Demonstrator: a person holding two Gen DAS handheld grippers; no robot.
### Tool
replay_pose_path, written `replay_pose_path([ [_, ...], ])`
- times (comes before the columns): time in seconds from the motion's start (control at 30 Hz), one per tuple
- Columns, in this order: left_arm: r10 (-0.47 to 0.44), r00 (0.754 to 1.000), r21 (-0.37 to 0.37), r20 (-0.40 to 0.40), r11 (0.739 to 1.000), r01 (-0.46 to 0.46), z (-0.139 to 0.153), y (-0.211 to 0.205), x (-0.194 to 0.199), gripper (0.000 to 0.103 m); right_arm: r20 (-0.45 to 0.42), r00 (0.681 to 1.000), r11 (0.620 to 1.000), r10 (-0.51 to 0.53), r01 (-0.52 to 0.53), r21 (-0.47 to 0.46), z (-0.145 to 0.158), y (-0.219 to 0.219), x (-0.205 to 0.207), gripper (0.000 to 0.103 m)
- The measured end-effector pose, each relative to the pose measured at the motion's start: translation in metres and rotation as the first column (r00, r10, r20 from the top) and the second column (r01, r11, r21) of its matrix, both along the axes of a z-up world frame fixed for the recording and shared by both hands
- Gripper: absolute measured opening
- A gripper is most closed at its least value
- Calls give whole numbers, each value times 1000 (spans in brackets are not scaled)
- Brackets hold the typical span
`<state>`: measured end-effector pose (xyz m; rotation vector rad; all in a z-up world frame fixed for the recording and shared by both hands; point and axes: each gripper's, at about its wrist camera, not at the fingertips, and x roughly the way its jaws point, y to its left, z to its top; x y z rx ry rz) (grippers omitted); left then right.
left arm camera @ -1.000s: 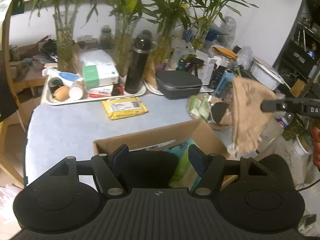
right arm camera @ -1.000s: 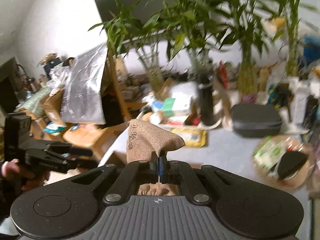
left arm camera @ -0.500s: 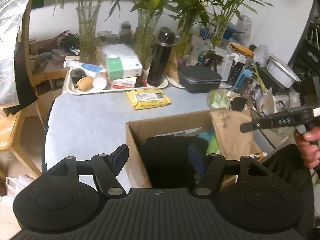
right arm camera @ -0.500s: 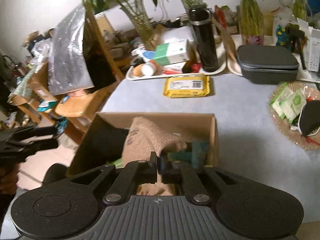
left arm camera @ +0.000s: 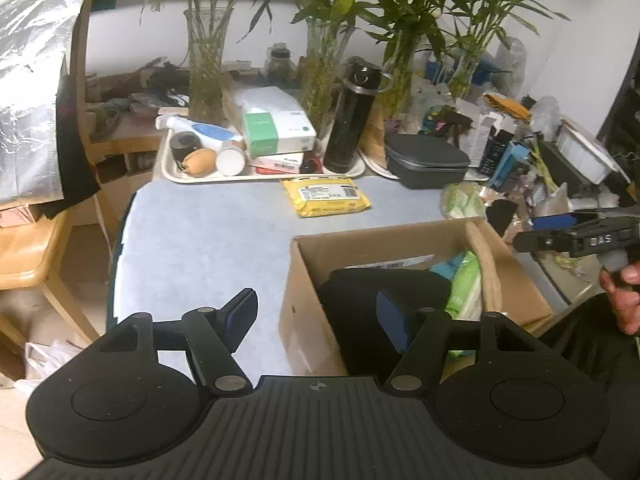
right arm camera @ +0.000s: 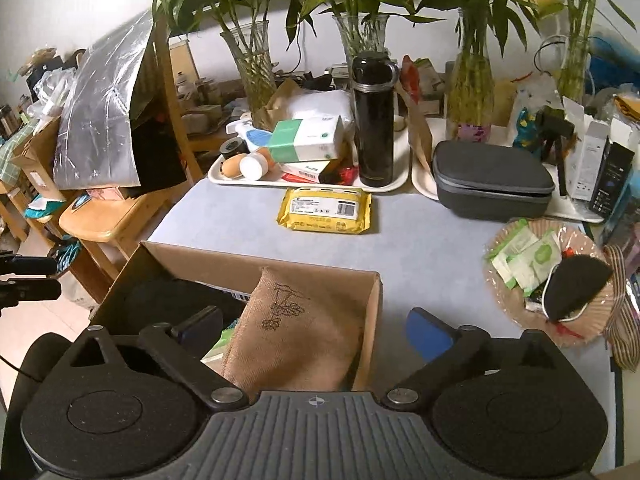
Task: Organize soft objects
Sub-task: 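Open both grippers over the box to drop the bar and burlap pouch, then withdraw both tools from the box back over the table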
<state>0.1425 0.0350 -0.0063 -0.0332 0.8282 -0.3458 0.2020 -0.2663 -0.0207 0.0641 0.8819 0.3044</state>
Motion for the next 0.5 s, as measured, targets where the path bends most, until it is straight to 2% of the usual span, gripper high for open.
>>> replay_pose_path([
  [0.03,3,1000,9,1,1000,-3,0,-1,0,65,0,1000,1000,-5,5,-4,0,0,0,103],
  [0.3,1,1000,48,8,999,-1,-3,-2,1,65,13,1000,997,15,-14,-72,4,8,-3,103],
  [0.5,5,1000,58,15,998,-6,-4,-4,5,65,19,999,997,28,-26,-74,4,10,-2,103],
])
